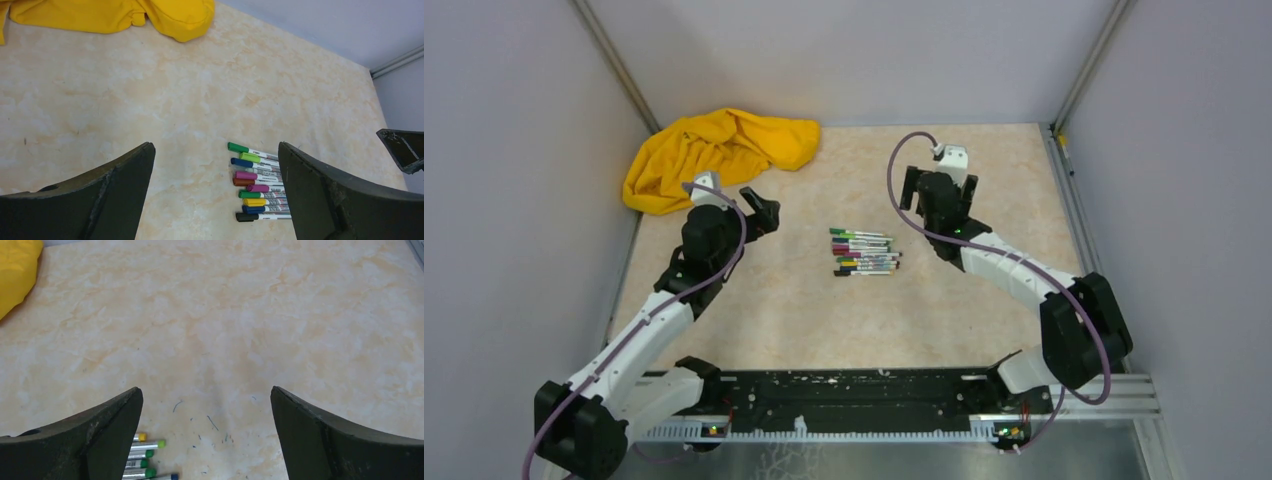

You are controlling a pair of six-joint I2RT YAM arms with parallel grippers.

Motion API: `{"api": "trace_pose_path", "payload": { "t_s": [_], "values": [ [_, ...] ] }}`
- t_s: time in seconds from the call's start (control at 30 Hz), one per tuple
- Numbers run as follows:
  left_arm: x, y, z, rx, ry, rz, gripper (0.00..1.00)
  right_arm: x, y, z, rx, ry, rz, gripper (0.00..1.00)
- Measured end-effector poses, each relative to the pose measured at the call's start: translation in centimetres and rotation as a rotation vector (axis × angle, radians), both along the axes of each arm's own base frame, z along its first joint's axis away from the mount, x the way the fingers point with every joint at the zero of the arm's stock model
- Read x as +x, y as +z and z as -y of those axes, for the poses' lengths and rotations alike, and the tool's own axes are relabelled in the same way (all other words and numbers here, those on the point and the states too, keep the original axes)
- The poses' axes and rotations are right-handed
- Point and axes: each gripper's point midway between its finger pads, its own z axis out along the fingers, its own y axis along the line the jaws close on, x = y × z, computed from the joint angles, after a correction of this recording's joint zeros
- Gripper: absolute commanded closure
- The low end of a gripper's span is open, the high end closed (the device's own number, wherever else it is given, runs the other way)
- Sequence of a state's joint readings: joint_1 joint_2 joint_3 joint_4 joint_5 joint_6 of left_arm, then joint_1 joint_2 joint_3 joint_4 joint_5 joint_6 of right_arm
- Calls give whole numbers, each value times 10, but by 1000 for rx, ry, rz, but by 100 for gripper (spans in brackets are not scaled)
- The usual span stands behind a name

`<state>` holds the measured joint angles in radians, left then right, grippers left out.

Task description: Open the pen caps

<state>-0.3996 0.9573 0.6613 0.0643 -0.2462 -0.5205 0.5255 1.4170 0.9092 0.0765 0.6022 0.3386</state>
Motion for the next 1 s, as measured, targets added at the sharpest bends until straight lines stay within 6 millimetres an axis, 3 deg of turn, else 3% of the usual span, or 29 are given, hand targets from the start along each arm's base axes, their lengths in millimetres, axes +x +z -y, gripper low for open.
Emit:
{"api": "trace_pose_path", "payload": {
  "t_s": [0.2,0.37,0.5,0.63,0.8,1.0],
  "values": [
    [-2,-3,3,-18,6,-42,1,-2,-3,-18,-42,151,-30,25],
    [-7,-14,4,-27,11,-93,1,1,6,-50,-59,348,-71,42],
    [-11,-19,6,-49,6,-123,1,9,8,-82,-53,497,-100,47],
    [-15,-18,12,-81,-22,-134,1,6,-15,-104,-54,632,-180,48],
    [-21,-18,19,-113,-61,-150,1,-4,-48,-121,-55,754,-291,48],
    [-28,-18,26,-144,-96,-165,1,0,-62,-132,-79,830,-332,50]
  ]
}}
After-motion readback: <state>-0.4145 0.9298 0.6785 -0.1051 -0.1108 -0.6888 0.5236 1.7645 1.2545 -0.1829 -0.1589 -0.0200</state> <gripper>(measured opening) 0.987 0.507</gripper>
